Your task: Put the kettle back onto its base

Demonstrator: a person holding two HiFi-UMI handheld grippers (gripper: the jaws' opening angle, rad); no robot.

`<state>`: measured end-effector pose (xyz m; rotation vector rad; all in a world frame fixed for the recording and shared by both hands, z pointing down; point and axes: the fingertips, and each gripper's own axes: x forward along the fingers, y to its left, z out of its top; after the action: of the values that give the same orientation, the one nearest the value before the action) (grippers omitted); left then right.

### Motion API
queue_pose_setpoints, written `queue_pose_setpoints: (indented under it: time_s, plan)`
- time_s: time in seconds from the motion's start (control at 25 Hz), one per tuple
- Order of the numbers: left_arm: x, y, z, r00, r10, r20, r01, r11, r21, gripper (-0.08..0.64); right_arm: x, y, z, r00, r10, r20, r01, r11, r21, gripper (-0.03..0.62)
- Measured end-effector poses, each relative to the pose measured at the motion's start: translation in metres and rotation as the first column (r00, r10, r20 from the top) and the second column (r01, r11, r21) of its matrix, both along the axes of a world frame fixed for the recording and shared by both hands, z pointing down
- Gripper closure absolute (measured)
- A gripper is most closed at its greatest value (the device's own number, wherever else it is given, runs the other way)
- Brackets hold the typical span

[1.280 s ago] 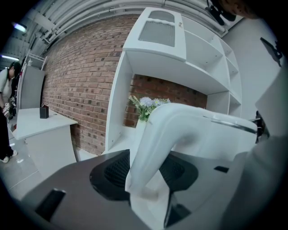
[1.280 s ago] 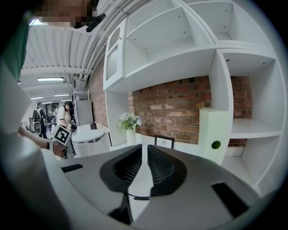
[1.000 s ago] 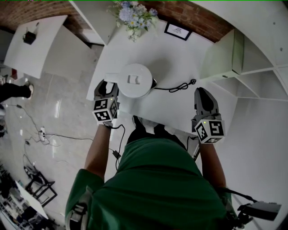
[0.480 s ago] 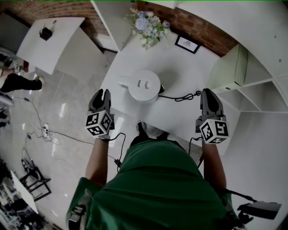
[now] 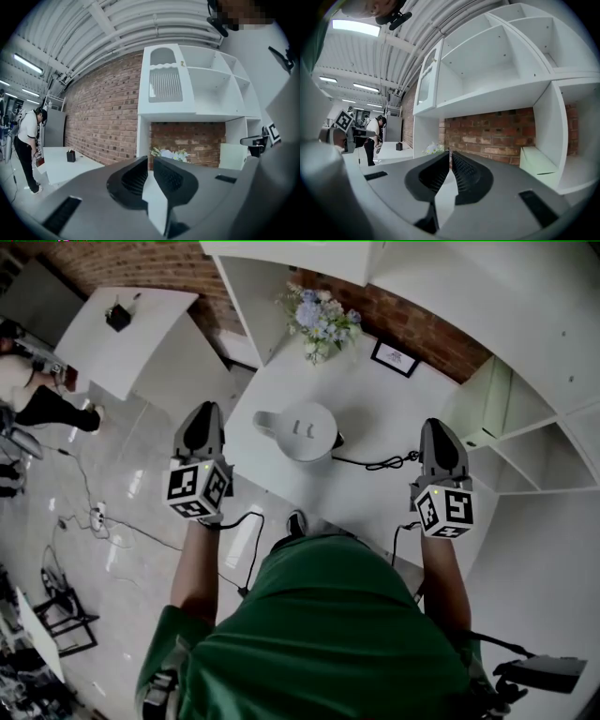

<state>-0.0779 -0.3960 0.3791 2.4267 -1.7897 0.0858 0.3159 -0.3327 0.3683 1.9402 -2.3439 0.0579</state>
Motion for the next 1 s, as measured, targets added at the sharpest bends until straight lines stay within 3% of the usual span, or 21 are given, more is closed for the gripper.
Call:
queue_pose_setpoints:
  time_s: [0.32, 1.0]
  plan:
    - [0.005, 0.001, -0.061, 1.0, -0.023, 0.0, 0.023, 0.987, 0.161, 0.508, 0.002, -0.002, -0.042, 1.0, -0.02, -0.003, 0.02, 0.992, 0.122, 0.561]
    - [0.018, 0.021, -0.065, 1.0, -0.012, 0.025, 0.008, 0.986, 0.166, 0.508, 0.005, 0.018, -0.06, 1.0, -0.017, -0.019, 0.02, 0.985, 0.171, 0.561]
